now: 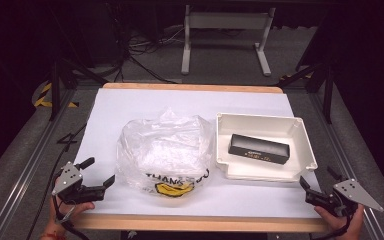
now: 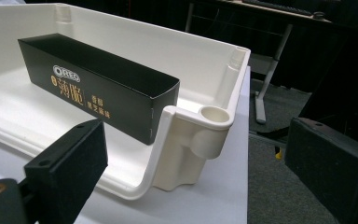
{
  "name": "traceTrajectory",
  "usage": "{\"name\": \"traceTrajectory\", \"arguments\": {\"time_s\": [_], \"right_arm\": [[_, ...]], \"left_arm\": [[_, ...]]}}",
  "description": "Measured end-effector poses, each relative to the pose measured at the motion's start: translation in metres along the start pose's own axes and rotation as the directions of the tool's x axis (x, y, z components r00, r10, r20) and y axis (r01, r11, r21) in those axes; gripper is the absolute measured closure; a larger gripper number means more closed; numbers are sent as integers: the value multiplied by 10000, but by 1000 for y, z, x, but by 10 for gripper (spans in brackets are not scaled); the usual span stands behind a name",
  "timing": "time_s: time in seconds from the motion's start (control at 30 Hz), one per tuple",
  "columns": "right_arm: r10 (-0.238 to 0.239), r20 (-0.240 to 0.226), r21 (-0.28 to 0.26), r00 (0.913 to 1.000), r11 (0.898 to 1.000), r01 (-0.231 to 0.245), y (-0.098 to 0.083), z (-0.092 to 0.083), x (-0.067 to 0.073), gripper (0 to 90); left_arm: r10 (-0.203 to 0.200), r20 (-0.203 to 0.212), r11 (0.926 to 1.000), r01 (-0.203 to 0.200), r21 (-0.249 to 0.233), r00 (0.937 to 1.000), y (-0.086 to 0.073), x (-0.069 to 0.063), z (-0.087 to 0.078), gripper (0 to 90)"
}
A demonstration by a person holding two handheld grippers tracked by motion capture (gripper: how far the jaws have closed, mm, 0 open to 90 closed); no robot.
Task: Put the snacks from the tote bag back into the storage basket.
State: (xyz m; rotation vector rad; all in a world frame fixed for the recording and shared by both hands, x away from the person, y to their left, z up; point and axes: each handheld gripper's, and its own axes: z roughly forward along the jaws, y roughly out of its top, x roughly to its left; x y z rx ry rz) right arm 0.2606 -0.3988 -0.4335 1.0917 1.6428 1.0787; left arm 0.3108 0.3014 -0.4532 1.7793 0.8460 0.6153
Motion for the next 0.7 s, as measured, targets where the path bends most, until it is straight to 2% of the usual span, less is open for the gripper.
{"name": "traceTrajectory", "arguments": {"time_s": [0.7], "right_arm": [[-129,16,111,9999,9999,129,1,-2,3,63]], "left_arm": [[-57,-130,10000,58,79,9999,0,3,5,66]]}}
